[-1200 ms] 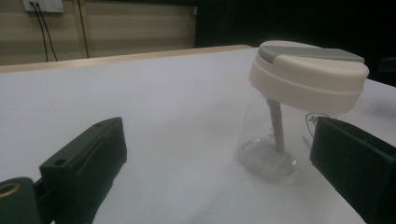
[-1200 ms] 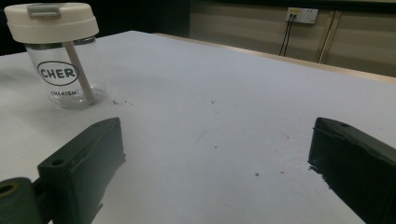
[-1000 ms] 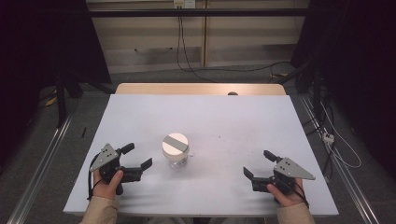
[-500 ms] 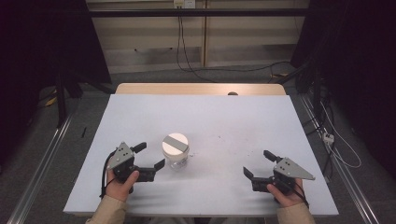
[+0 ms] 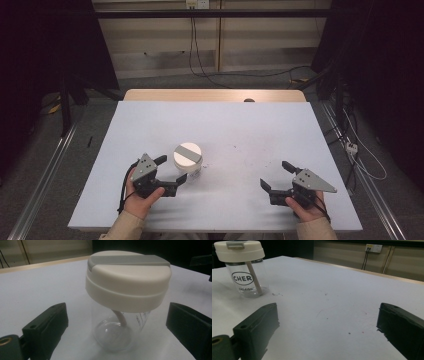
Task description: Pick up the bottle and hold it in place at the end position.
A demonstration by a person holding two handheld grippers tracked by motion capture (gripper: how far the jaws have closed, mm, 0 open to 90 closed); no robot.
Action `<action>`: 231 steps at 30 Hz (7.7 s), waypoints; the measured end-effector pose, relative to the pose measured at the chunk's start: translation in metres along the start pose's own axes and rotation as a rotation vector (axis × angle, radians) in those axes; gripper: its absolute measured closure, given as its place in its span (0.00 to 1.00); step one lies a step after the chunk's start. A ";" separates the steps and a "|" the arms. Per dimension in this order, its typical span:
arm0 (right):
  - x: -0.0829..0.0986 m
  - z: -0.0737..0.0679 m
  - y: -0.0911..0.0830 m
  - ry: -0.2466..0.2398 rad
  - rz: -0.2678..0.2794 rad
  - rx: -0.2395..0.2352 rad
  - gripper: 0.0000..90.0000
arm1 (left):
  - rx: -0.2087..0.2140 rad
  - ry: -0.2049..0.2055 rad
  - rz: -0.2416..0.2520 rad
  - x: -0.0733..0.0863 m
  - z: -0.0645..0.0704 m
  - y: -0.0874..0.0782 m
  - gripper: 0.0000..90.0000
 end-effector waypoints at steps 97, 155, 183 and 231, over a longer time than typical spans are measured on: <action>0.000 0.004 0.000 0.014 0.011 0.001 0.04 | -0.091 0.036 0.010 -0.017 0.014 0.064 0.21; -0.003 0.006 0.006 0.011 0.017 0.012 0.05 | 0.076 0.098 -0.031 -0.046 0.020 0.125 0.21; -0.006 0.005 -0.003 0.014 0.041 0.033 0.04 | 0.098 0.128 -0.027 -0.060 0.024 0.145 0.21; -0.004 0.007 -0.006 0.016 0.039 0.044 0.04 | 0.076 0.122 -0.063 -0.044 0.010 0.180 0.21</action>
Point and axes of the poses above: each handheld gripper's, and its own axes: y roughly forward along the jaws, x roughly out of its underside, z roughly to its right, the point moved 10 cm from there along y, roughly forward along the jaws, and after that the axes turned 8 degrees about -x, right-handed, at the moved point
